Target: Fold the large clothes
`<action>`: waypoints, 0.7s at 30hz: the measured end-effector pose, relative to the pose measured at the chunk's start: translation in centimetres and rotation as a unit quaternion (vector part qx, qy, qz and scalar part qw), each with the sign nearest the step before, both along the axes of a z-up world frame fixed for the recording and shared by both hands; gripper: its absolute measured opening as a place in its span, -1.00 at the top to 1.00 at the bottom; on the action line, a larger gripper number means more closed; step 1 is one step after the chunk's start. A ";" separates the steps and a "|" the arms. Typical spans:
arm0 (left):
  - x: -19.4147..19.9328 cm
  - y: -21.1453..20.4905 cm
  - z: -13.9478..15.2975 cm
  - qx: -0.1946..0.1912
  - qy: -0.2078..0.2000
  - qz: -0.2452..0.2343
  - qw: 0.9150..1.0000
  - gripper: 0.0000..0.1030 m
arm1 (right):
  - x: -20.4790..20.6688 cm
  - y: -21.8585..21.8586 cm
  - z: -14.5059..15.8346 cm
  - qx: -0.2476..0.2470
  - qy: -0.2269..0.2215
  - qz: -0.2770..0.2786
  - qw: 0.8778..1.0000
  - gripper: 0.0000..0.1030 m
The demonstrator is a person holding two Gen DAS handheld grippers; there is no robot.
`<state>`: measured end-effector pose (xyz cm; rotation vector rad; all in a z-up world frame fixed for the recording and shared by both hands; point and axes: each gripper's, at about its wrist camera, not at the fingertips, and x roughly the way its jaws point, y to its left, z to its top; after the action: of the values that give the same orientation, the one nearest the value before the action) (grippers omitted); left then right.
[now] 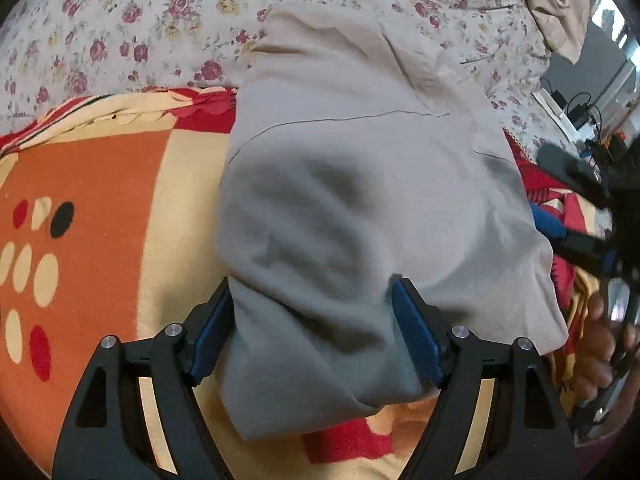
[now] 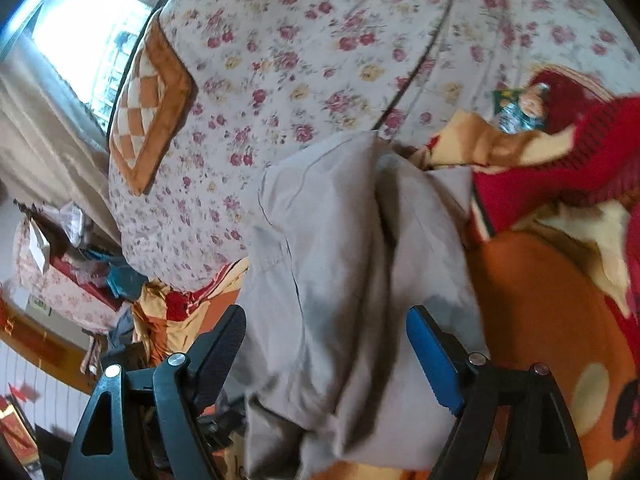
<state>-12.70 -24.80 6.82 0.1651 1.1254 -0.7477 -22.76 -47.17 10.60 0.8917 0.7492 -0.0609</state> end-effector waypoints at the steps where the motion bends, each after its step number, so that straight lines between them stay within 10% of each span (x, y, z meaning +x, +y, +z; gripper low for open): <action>1: 0.0 0.0 0.2 0.001 -0.001 -0.003 1.000 -0.51 | 0.5 0.1 0.0 -0.004 -0.001 0.005 1.000 -0.56; 4: 0.3 0.0 0.6 -0.005 0.008 -0.006 1.000 -0.51 | 2.2 0.3 -0.3 -0.010 -0.007 0.020 1.000 -0.42; 10: 0.8 -0.1 1.4 -0.012 0.024 0.005 1.000 -0.50 | 4.8 1.5 -2.4 -0.042 0.025 0.039 0.998 0.74; 21: 2.4 -2.8 1.3 -0.013 0.005 0.039 0.999 -0.50 | 2.4 -1.4 -2.9 -0.124 0.070 -0.004 0.990 0.90</action>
<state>-10.32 -27.58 8.14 0.0948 1.1251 -0.6951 -20.37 -48.55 7.67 0.6571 0.8481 -0.2204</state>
